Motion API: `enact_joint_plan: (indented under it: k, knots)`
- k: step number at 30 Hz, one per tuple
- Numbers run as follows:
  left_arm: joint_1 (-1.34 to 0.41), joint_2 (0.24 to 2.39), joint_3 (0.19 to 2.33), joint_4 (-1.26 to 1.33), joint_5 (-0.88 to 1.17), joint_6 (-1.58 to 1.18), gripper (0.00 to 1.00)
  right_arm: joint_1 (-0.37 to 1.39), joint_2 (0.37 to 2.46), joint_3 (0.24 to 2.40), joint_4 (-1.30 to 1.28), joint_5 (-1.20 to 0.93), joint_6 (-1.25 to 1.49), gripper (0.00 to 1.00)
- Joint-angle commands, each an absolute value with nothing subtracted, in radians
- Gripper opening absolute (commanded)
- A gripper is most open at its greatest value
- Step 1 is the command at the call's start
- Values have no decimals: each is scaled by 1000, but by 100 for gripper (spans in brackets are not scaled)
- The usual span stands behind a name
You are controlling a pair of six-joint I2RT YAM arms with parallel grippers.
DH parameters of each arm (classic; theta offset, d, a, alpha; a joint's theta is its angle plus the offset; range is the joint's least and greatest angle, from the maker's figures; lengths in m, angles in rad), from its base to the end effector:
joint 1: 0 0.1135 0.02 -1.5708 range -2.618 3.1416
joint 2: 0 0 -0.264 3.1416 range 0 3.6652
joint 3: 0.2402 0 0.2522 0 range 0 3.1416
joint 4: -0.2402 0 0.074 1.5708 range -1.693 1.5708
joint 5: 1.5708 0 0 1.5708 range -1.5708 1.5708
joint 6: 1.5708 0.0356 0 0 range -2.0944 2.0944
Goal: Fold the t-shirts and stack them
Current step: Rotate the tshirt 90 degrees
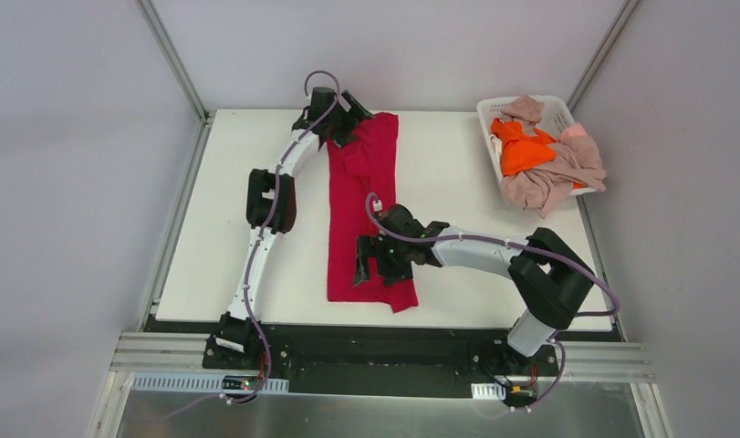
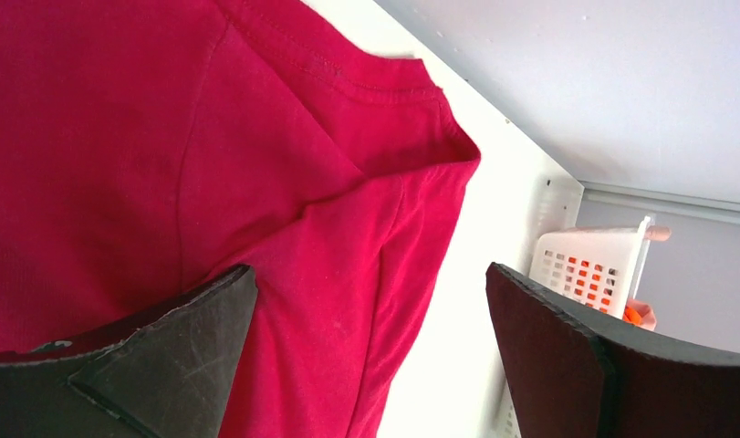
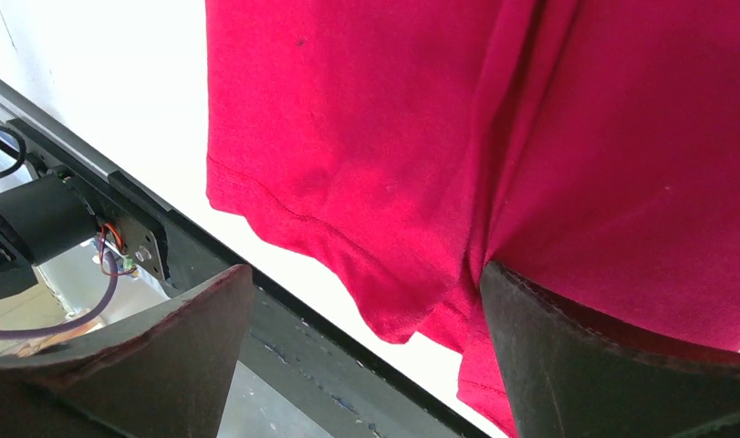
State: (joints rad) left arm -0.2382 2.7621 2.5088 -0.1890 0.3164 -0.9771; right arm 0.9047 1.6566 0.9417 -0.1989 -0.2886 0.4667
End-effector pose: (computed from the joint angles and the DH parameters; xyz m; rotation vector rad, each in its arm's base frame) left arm 0.5949 -0.1558 0.1618 -0.5749 2.0868 -1.0603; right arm 0.1978 0.2681 0.1756 -0.7104 2.5821 0.8781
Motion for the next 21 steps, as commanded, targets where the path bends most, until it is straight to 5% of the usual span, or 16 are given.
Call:
enact_joint_plan:
  k: [1, 8, 21]
  knots:
    - [-263, 2843, 2494, -144, 236, -1017, 99, 925, 1689, 992, -274, -279, 520, 99]
    - [-273, 2811, 2478, -45, 333, -996, 99, 934, 1631, 1049, -275, -125, 561, 99]
    - [-277, 2272, 2230, -387, 404, -636, 99, 966, 1390, 1034, -545, -8, 491, 94]
